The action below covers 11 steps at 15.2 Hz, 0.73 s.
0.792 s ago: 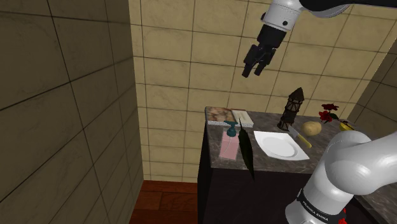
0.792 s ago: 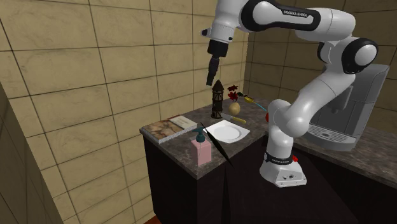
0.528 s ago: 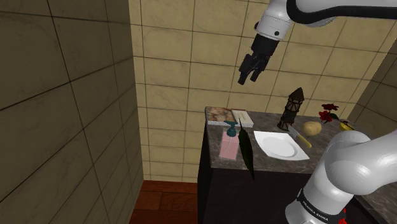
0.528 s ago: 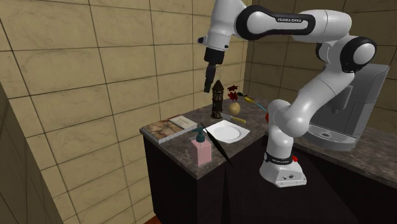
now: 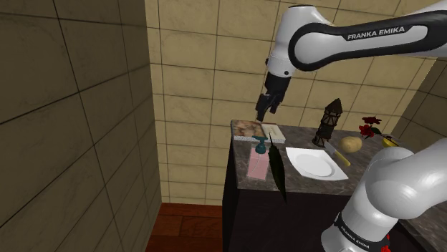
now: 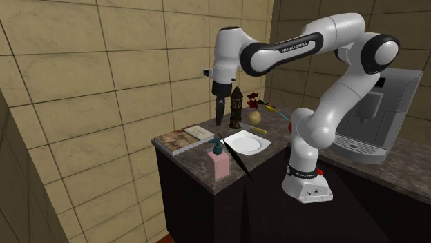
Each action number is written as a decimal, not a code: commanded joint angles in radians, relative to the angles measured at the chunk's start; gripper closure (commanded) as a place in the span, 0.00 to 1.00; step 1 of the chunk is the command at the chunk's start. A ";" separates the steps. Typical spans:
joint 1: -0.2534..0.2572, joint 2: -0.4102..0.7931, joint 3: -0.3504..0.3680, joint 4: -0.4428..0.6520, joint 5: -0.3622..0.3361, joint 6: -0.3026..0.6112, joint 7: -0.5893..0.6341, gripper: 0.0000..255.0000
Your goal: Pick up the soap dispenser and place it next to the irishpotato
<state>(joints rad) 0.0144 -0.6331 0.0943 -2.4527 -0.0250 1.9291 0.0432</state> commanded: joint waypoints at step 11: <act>-0.030 0.190 0.034 -0.126 -0.093 0.227 0.017 0.00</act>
<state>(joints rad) -0.0153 -0.4531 0.1260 -2.5708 -0.1164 2.1387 0.0547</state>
